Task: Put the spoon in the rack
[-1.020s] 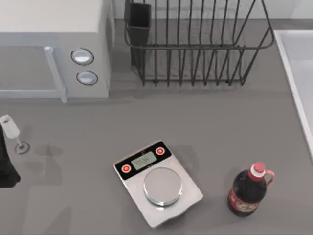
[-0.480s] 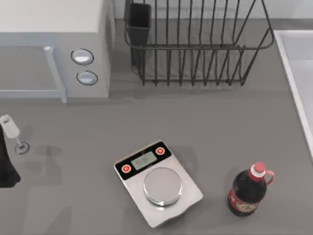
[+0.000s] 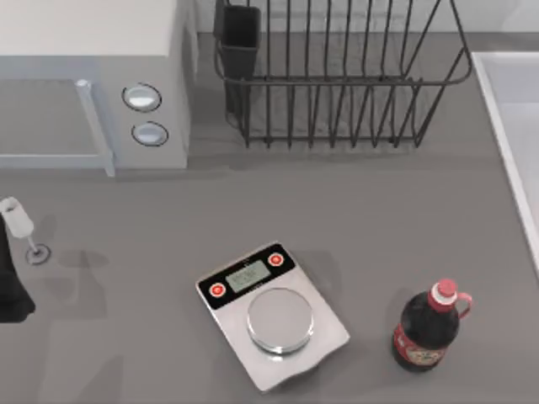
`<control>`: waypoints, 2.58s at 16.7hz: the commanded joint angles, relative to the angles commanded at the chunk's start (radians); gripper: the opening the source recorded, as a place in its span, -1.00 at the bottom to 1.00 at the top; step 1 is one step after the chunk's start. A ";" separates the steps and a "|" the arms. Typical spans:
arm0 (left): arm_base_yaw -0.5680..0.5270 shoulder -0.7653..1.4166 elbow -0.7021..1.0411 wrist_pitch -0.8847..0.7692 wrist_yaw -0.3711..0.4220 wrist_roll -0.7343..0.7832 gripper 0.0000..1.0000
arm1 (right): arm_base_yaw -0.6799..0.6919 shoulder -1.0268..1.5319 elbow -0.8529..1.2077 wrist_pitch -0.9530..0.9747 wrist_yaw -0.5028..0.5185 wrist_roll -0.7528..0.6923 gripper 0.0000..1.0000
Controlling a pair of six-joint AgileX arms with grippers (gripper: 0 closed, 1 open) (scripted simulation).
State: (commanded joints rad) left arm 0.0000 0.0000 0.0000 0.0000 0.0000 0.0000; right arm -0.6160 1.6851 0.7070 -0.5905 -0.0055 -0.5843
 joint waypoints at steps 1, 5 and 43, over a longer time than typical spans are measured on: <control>0.000 0.000 0.000 0.000 0.000 0.000 1.00 | 0.000 0.000 0.000 0.000 0.000 0.000 -0.96; 0.000 0.000 0.000 0.000 0.000 0.000 1.00 | 0.000 0.000 0.000 0.000 0.000 0.000 -1.00; 0.000 0.000 0.000 0.000 0.000 0.000 1.00 | 0.535 -0.214 0.754 -0.475 0.324 0.249 -1.00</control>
State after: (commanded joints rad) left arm 0.0000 0.0000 0.0000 0.0000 0.0000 0.0000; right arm -0.0812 1.4713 1.4607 -1.0656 0.3187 -0.3355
